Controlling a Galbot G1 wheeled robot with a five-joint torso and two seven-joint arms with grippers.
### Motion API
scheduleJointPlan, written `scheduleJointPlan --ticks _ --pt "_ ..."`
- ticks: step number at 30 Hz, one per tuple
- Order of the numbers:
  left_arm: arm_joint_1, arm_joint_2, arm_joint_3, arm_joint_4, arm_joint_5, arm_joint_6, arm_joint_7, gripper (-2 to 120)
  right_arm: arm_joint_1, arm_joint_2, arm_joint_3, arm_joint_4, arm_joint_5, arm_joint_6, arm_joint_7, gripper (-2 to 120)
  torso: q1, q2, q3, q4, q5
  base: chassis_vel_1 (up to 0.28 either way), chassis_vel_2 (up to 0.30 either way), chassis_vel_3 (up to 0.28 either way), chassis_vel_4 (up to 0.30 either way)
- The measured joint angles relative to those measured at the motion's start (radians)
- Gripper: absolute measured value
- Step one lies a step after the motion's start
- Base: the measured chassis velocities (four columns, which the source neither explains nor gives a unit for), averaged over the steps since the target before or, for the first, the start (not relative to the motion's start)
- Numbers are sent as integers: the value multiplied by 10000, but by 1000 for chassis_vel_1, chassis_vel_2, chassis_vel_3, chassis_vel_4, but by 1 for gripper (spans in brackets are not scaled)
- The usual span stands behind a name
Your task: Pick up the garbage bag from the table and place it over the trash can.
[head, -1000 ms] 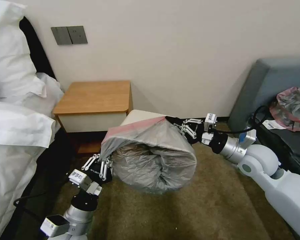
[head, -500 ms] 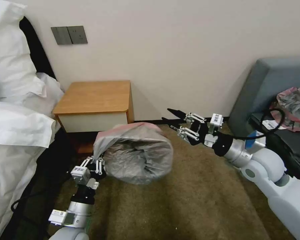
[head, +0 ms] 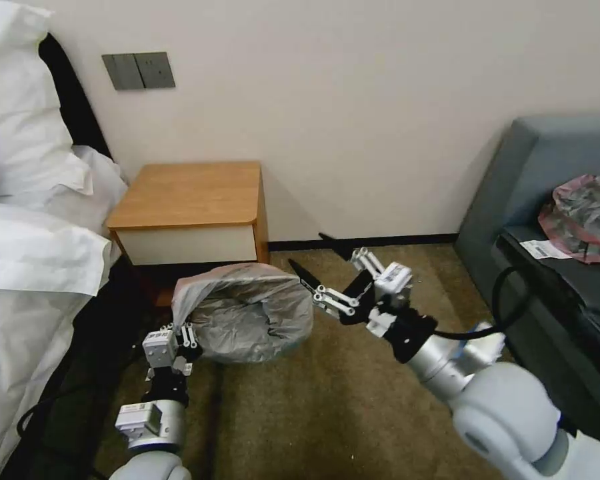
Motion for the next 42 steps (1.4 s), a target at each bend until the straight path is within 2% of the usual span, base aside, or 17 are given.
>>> scheduleJointPlan --ticks 3,4,6,8,10,13,18,24,26,30,39,42 --pt "-34 34 12 64 139 -12 69 7 657 -598 -579 -718 -826 37 -766 30 0 0 1 1 -1 0 0 0 0" --pt "-34 34 12 64 139 -12 69 7 657 -598 -579 -718 -826 37 -766 30 0 0 1 1 -1 0 0 0 0" --pt "-60 51 44 203 316 -62 153 7 1378 -992 -1305 -1429 -1707 297 -1434 20 0 -1 1 1 0 0 0 0 0" --pt "-66 49 70 247 366 -72 176 7 1622 -1066 -1538 -1637 -2073 426 -1625 17 0 0 1 2 -1 0 0 0 0" --pt "-90 15 119 371 531 -97 230 7 2215 -1087 -2146 -2169 -2872 678 -2067 7 0 0 1 0 1 0 0 0 0" --pt "-121 -28 155 514 817 -147 296 7 2865 -975 -2805 -2536 -3108 625 -2241 0 1 0 1 -1 1 0 0 0 0" --pt "-163 -71 211 742 1303 -199 381 6 4489 -616 -4151 -3078 -3133 53 -2373 0 0 0 1 1 0 0 0 0 0" --pt "-203 -88 234 928 1480 -226 398 6 5571 -230 -5145 -3422 -3063 -652 -2551 0 0 0 1 2 -1 0 0 0 0" --pt "-251 -105 246 989 1512 -227 398 6 6119 15 -5910 -3616 -3053 -1040 -2629 0 0 -1 2 1 0 0 0 0 0" --pt "-306 -126 264 1017 1519 -227 398 6 6716 430 -6760 -3964 -2991 -1608 -2637 0 1 -1 2 0 -1 0 0 0 0" --pt "-328 -131 261 1028 1564 -171 374 6 8414 1423 -8353 -4832 -2578 -3021 -2216 0 1 0 1 2 -1 0 0 0 0" --pt "-327 -145 260 1028 1576 -164 363 6 8742 1654 -8669 -5120 -2516 -3175 -2168 0 0 0 1 2 -1 0 0 0 0"
